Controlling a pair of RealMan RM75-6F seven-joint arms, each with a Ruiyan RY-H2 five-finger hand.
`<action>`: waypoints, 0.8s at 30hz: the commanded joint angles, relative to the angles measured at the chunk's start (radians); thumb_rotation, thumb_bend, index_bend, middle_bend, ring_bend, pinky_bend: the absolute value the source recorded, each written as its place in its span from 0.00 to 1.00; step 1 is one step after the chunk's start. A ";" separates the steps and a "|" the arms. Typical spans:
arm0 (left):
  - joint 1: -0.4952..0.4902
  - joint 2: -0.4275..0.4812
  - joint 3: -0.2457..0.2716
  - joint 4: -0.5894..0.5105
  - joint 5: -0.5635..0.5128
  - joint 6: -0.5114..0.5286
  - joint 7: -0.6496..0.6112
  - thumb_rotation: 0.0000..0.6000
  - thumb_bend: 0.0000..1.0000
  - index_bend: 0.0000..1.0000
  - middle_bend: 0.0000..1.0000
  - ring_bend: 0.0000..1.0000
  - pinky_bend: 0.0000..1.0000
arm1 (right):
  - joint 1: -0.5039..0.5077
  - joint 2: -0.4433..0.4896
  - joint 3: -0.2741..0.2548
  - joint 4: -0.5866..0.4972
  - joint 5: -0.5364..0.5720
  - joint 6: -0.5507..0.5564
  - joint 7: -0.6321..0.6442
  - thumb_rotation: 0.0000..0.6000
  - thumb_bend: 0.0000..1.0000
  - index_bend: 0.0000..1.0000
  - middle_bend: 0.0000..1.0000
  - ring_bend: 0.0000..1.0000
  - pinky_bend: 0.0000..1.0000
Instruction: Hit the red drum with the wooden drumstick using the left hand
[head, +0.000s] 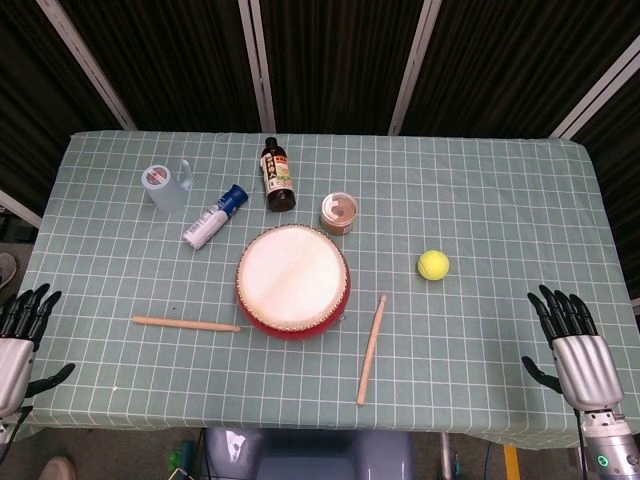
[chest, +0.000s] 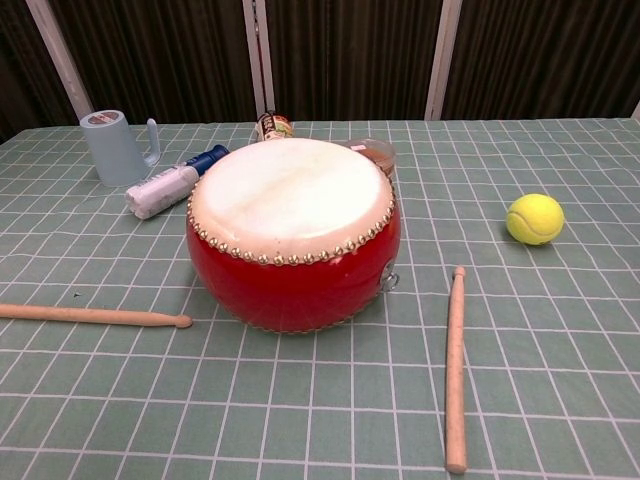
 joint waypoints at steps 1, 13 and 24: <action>-0.001 0.002 0.002 -0.004 0.000 -0.003 -0.002 1.00 0.01 0.00 0.00 0.00 0.00 | 0.000 -0.001 0.001 0.000 0.003 -0.001 0.000 1.00 0.26 0.00 0.00 0.00 0.07; -0.071 0.008 -0.037 -0.082 -0.082 -0.126 0.065 1.00 0.05 0.05 0.40 0.38 0.43 | -0.007 -0.002 -0.003 0.004 0.000 0.007 0.002 1.00 0.26 0.00 0.00 0.00 0.07; -0.256 -0.131 -0.145 -0.104 -0.385 -0.361 0.352 1.00 0.21 0.38 1.00 1.00 0.91 | -0.005 0.003 0.000 -0.005 0.011 -0.002 0.012 1.00 0.26 0.00 0.00 0.00 0.07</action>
